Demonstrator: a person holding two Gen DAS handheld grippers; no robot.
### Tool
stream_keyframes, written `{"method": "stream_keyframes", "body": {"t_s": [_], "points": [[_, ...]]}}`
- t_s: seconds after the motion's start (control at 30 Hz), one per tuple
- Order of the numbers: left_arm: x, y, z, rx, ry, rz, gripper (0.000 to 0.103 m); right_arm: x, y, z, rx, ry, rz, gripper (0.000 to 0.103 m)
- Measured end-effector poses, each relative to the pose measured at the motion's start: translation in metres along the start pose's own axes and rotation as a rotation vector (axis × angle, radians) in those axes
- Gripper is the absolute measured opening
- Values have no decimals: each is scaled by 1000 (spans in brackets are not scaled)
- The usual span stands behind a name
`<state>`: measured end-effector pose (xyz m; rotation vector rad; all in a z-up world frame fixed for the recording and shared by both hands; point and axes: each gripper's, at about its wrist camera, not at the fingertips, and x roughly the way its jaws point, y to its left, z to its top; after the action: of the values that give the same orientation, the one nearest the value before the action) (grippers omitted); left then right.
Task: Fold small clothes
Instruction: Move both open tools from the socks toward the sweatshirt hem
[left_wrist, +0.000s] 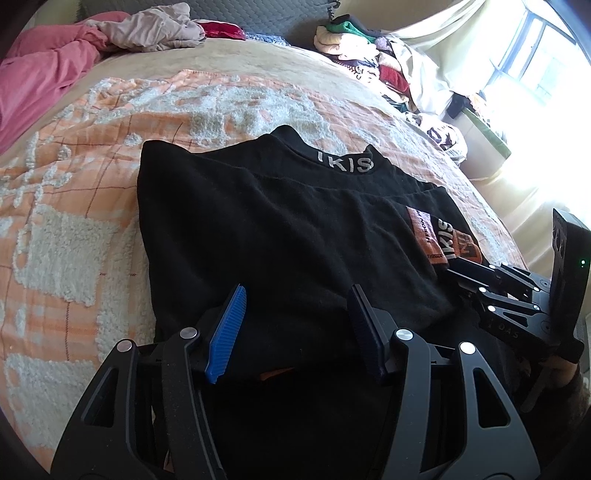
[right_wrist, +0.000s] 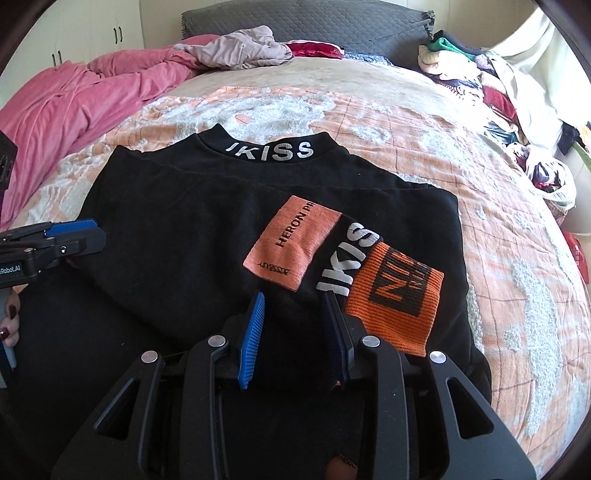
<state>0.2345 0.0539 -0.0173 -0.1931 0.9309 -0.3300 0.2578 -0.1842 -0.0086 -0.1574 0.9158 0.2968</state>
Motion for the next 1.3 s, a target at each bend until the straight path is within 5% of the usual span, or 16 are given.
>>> {"method": "stream_keyframes", "body": {"t_s": [0.3,0.6,0.9,1.3], "points": [[-1,-1,0,-2,-4,2,49,-8,-3,1,37,-5,31,34],[-15,-2,1,-10,-25,16,60,-19,-7,2,71,-28,47,52],[-31,-3,1,-34,-57,41,86,-36,-11,3,101,-87,36,89],[-57,-6,1,-31,-111,100,93,-61,-4,5,87,-166,61,95]]}}
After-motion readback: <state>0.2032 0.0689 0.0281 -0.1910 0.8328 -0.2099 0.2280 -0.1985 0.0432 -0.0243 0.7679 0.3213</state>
